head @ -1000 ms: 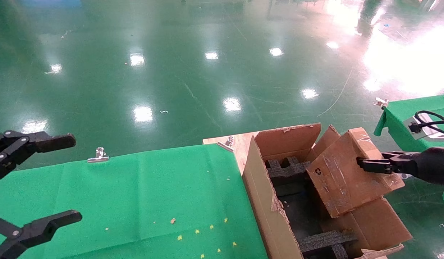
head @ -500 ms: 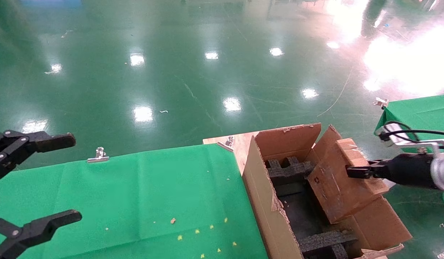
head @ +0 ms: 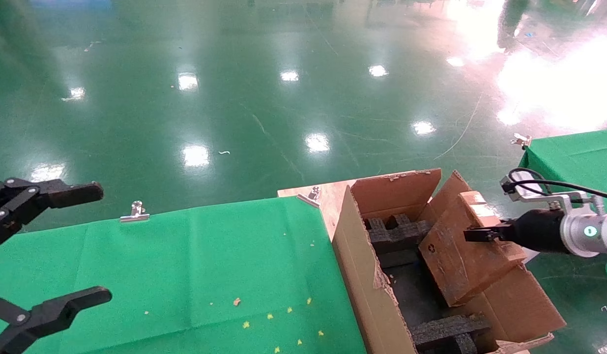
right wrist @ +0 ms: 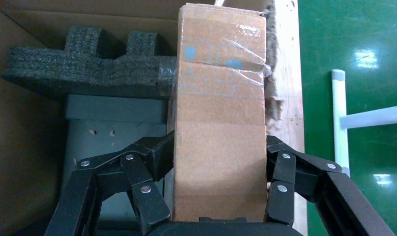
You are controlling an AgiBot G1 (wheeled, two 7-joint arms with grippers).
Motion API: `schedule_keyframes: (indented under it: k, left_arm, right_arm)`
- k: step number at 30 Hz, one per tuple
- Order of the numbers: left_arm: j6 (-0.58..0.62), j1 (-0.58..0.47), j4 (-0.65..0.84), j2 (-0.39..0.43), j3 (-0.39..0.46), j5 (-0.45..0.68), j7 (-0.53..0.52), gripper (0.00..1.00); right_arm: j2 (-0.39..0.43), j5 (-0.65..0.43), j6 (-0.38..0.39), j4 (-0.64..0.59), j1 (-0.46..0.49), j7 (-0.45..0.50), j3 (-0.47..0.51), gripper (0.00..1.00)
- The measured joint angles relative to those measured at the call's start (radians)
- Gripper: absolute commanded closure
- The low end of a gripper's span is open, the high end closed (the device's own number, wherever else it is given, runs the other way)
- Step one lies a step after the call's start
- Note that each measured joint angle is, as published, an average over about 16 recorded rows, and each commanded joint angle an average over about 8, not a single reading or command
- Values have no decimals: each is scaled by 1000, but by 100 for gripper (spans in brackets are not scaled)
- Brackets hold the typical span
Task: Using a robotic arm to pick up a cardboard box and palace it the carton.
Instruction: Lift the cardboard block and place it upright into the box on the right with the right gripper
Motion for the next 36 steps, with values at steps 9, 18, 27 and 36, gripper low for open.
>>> schedule_keyframes:
  k: [9,18,27,36]
  left_arm:
    - [0,0,0,0,0,0,0,0]
    - [0,0,0,0,0,0,0,0]
    - [0,0,0,0,0,0,0,0]
    - [0,0,0,0,0,0,0,0]
  right_arm:
    - [-59,-20,49,-32,-34,48,-25,100]
    - [-109,-14,67,-75,-73,46,-31,100]
    - [-151,12,72,-124,-123,18,-24,100]
    - [-202,55,63,-199,-179,-38,0,100]
